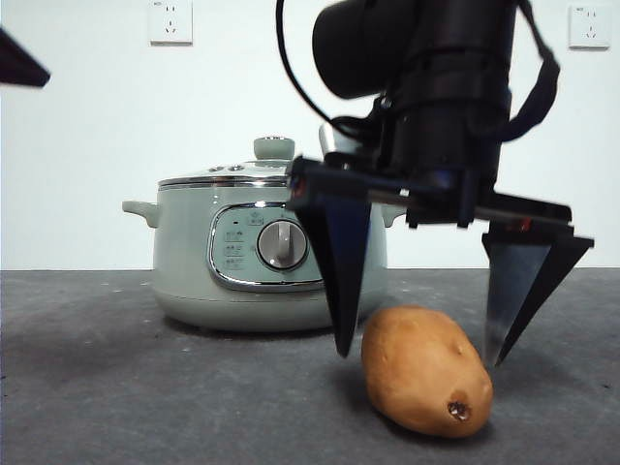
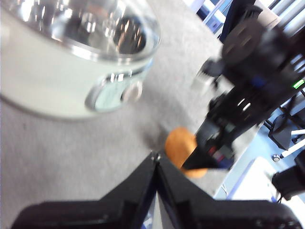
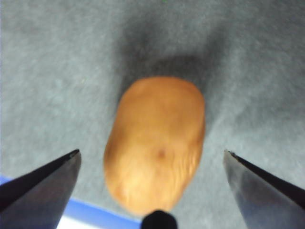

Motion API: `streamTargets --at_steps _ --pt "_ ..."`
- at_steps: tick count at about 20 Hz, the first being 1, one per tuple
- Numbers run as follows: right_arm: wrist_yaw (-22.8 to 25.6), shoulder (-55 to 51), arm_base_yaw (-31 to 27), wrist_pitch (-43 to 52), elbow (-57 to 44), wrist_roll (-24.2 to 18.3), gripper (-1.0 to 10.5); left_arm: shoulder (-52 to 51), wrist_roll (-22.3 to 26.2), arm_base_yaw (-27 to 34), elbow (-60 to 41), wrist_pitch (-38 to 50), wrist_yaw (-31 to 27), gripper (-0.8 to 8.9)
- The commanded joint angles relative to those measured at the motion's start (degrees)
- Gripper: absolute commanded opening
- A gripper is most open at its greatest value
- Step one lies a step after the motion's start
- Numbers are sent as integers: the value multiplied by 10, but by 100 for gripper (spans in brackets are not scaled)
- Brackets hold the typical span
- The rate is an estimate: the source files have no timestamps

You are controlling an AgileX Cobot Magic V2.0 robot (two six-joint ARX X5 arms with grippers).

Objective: Pick up the potato,open the lid,put the potato in the pot,close the lid

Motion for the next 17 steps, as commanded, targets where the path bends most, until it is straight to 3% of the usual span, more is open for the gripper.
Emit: streamTargets --at_steps 1,4,9,10,13,17 --pt "2 17 0 4 0 6 503 16 3 -2 25 -12 2 -5" --pt "2 23 1 5 0 6 490 35 2 -2 47 -13 4 -5" --pt "-37 34 -1 21 0 -14 18 54 -9 -3 51 -16 4 -5" --pt "-38 34 -1 18 0 -23 -18 58 -16 -3 51 -19 4 -5" --pt "-26 31 0 18 1 -30 -15 72 -16 -3 51 -43 11 -5" --pt "-26 1 0 5 5 -61 -15 99 23 -28 52 -62 38 -5"
